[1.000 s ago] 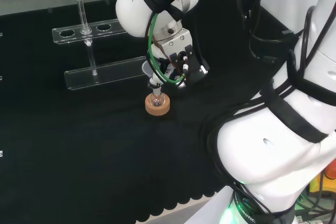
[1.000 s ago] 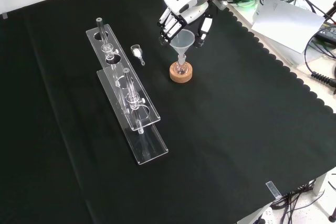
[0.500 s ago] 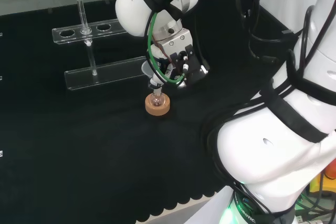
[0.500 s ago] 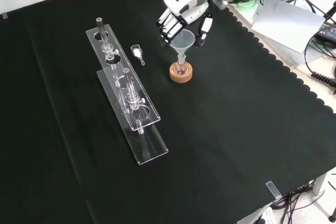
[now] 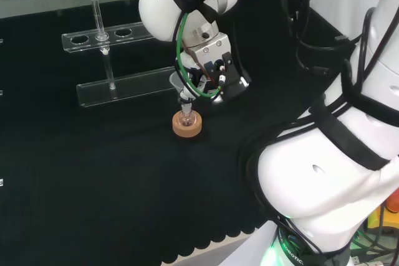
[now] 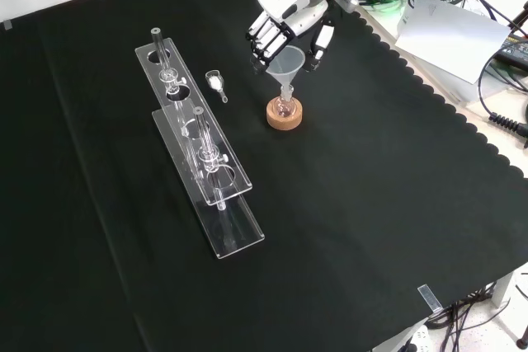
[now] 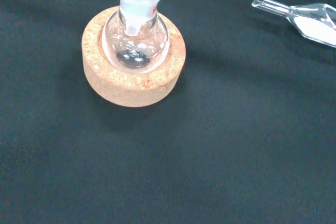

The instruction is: Place the funnel on the round-bottom flask.

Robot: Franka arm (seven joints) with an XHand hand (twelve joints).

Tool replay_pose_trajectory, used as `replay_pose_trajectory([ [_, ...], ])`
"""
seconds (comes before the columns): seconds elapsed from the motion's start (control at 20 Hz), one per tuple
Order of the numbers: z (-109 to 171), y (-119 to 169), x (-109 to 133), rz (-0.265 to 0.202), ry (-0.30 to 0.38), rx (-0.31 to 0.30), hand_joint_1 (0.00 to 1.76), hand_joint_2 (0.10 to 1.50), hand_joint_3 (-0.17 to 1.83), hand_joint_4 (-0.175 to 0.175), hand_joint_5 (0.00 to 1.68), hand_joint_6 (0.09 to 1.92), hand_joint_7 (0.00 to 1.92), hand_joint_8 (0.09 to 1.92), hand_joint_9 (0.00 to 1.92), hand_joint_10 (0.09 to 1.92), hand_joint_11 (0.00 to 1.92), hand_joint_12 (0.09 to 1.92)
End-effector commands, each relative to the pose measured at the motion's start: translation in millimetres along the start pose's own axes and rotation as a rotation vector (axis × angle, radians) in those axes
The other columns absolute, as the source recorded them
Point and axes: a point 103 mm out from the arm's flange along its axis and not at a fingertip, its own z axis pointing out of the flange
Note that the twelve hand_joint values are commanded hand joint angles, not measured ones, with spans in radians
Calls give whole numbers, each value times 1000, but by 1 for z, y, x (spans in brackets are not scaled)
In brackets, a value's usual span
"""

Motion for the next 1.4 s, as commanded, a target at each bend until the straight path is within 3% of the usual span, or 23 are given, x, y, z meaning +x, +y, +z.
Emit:
replay_pose_trajectory([
  [0.05,-1,-1,3,-9,-3,9,683,993,-175,-79,266,107,14,676,376,694,230,1380],
  [0.3,-3,-2,3,-26,1,-6,642,974,-175,-78,210,87,0,487,283,706,175,1398],
  [0.6,-21,-11,-3,-29,15,-99,575,945,-175,-75,186,87,0,389,200,724,113,1421],
  [0.95,-47,-25,-34,3,24,-121,558,945,-175,-77,213,87,19,626,235,756,113,1445],
  [1.4,-50,-33,-80,55,65,-91,583,960,-175,-75,237,87,70,678,286,752,147,1443],
])
